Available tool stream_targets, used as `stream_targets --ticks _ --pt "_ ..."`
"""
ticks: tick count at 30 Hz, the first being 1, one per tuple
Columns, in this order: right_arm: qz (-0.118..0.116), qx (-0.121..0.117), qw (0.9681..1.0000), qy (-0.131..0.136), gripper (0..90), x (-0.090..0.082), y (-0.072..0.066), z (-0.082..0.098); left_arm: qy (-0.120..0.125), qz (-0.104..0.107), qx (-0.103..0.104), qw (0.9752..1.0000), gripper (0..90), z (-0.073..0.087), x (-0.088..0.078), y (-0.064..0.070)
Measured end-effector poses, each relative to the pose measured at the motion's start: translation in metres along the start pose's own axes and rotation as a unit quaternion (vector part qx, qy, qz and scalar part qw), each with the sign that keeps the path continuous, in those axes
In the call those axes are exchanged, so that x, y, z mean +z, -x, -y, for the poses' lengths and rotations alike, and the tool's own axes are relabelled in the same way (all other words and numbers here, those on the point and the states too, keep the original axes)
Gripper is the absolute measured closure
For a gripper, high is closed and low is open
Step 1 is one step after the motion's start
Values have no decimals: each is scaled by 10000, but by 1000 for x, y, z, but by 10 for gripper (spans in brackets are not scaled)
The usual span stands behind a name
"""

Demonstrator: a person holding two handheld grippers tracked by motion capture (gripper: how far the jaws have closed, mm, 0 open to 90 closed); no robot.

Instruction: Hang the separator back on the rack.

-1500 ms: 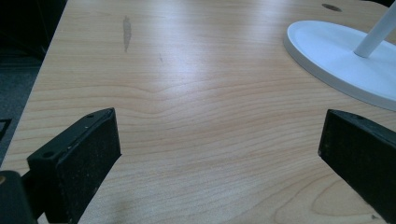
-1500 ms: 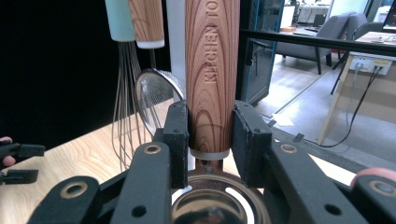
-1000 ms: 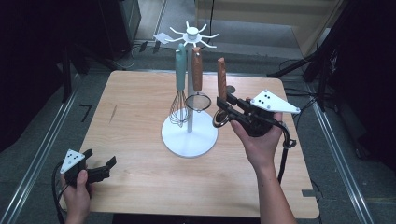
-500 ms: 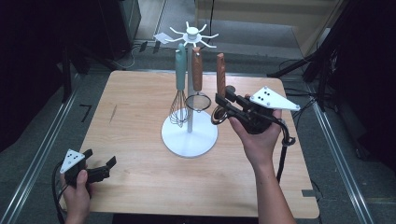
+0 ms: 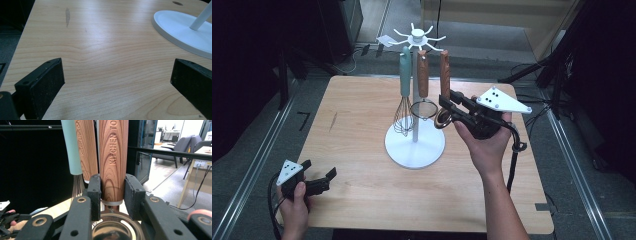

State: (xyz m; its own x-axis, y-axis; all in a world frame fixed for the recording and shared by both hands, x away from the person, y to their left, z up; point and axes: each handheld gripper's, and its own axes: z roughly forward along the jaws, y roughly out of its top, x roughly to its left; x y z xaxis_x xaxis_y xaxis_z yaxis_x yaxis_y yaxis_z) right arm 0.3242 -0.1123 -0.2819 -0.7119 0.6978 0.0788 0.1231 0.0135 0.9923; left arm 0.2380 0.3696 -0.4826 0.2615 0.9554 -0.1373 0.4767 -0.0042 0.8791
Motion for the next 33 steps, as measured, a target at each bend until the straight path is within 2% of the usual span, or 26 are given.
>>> stream_targets --ticks 10,20,28,33 --pt "-32 -21 10000 83 709 -3 -1 -2 -9 0 12 10000 0 0 0 0" --pt "-123 -16 9999 41 710 0 -1 -10 -19 -2 20 10000 0 0 0 0" --pt "-219 83 9997 -53 710 6 0 -12 -9 -12 0 10000 0 0 0 0" --pt "-164 168 9997 16 709 6 2 -13 1 -12 -14 10000 0 0 0 0"
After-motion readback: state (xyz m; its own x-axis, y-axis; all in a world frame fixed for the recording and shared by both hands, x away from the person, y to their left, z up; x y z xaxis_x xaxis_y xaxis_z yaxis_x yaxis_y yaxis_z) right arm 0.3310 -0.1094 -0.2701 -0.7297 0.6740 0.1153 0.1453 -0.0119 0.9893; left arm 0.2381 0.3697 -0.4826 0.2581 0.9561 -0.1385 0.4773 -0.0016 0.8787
